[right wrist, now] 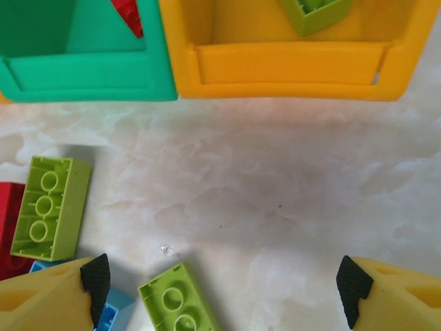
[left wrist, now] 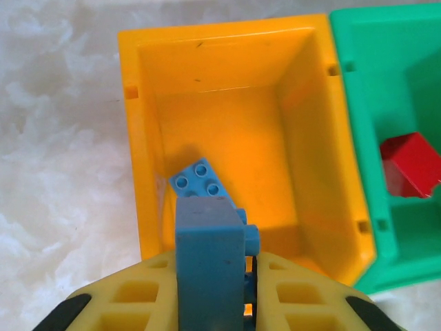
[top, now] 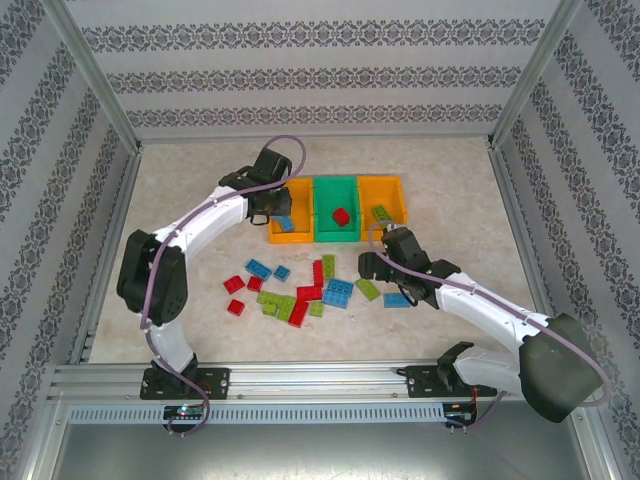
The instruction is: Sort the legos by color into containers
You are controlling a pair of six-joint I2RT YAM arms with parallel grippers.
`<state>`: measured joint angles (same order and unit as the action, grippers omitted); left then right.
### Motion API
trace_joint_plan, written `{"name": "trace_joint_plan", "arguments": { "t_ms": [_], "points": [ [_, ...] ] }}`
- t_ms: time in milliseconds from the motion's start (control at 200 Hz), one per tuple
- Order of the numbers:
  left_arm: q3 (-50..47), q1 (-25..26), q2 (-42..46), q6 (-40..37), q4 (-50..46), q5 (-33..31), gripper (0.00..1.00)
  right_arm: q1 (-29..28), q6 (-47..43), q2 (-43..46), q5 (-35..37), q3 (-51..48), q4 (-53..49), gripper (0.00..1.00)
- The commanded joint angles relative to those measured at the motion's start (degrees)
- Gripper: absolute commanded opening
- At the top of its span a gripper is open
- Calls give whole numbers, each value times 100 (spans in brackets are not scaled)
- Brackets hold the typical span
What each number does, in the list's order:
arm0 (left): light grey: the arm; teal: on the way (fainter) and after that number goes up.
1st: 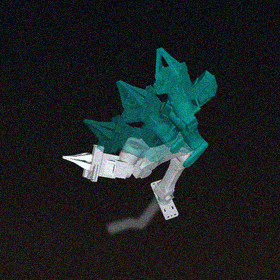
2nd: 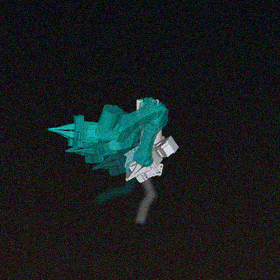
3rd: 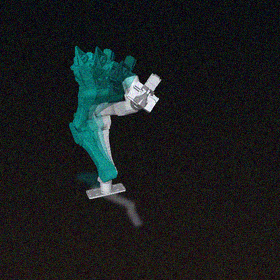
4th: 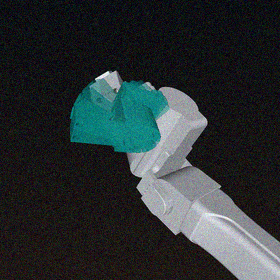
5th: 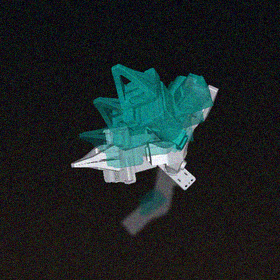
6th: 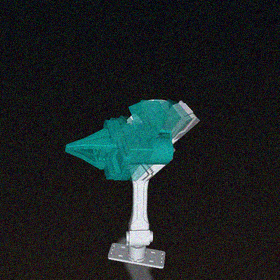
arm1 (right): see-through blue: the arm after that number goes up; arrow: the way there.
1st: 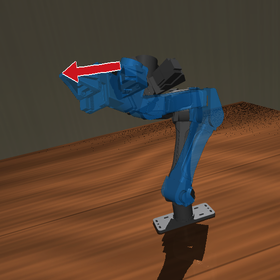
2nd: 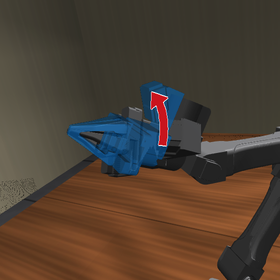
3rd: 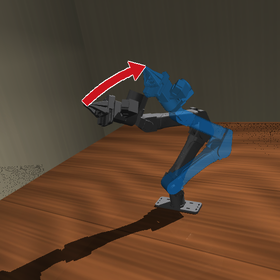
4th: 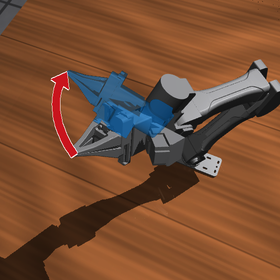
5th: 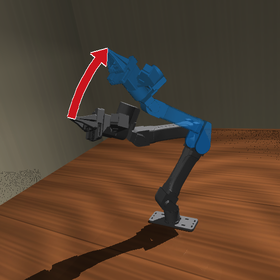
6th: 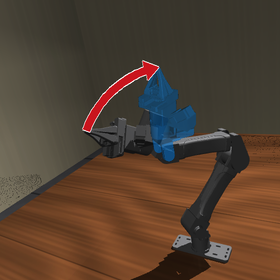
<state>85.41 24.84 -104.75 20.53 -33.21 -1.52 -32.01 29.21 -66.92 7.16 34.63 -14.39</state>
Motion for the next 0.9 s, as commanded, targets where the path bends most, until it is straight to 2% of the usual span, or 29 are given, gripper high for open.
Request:
{"name": "trace_joint_plan", "arguments": {
  "t_ms": [0,160,290,420,505,639,779,899],
  "points": [
    [397,-69,-310,-172,128,277,18,-150,93,-82,70,-114,-43,88],
    [689,-120,-640,-77,210,386,20,-395,-133,-257,155,-6,-277,86],
    [832,-124,-855,-14,198,478,25,-468,-421,-406,-198,97,-511,83],
    [872,-124,-937,34,127,616,38,-486,-809,-583,-176,329,-985,84],
    [712,-115,-758,30,215,679,44,-429,-1137,-555,-702,394,-789,84],
    [425,-118,-358,26,270,679,62,-402,-1518,-820,-1040,934,-1126,84],
    [-65,-118,183,68,502,710,77,-433,-1685,-1373,-775,1553,-2208,81],
    [-460,-111,598,61,743,812,93,-567,-1659,-1515,-790,1508,-2484,81]
  ]
}}
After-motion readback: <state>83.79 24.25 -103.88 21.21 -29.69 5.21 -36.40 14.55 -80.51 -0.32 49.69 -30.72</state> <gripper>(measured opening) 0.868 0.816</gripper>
